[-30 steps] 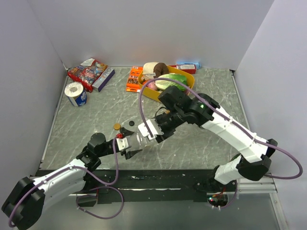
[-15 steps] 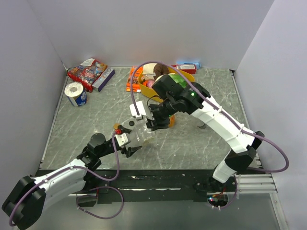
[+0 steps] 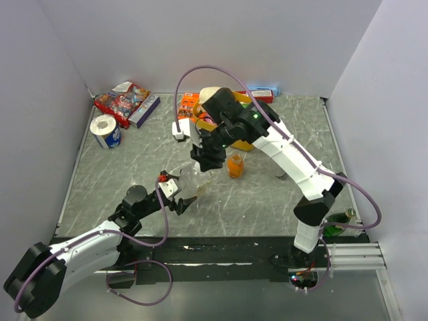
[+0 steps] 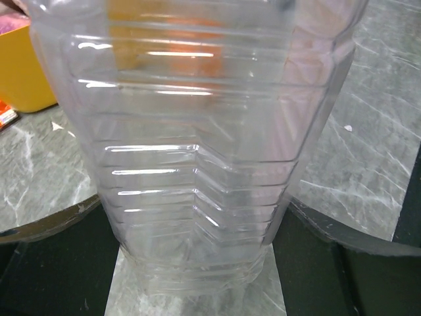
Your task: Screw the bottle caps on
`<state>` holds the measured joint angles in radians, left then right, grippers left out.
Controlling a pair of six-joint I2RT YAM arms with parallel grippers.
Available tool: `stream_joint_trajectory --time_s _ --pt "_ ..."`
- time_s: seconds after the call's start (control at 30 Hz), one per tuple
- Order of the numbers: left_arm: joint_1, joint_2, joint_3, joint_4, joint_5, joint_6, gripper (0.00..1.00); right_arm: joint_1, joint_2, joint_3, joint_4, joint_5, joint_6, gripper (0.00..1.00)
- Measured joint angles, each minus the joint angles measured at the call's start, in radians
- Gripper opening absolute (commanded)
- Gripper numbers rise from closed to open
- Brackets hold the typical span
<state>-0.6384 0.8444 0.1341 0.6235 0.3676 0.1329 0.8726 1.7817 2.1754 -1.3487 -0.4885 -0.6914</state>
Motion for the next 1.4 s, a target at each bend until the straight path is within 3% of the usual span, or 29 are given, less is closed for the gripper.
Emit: stream_joint_trajectory --time_s 0.2,0.7,1.03,1.3,1.33,1.4 --pt "0.0 0.012 0.016 -0.02 -0.059 -0.014 0.01 -0.006 0.073 0.097 -0.01 0.02 0.081 0.24" --pt "-0.006 0.037 0.018 -0.061 -0.085 0.019 0.01 0.056 0.074 0.051 -0.004 0.199 0.125 0.25" --pt "-0.005 0.086 0.018 -0.005 -0.075 0.011 0.01 0.064 0.07 0.051 -0.006 0.235 0.113 0.58" --pt "0.005 0.105 0.019 0.079 -0.044 -0.023 0.01 0.068 0.061 0.049 -0.005 0.268 0.113 0.69" --pt "0.007 0.109 0.019 0.082 -0.042 -0.024 0.01 0.068 0.061 0.049 -0.006 0.268 0.115 0.78" --pt "0.008 0.118 0.019 0.089 -0.037 -0.026 0.01 0.068 0.06 0.049 -0.006 0.268 0.122 0.82"
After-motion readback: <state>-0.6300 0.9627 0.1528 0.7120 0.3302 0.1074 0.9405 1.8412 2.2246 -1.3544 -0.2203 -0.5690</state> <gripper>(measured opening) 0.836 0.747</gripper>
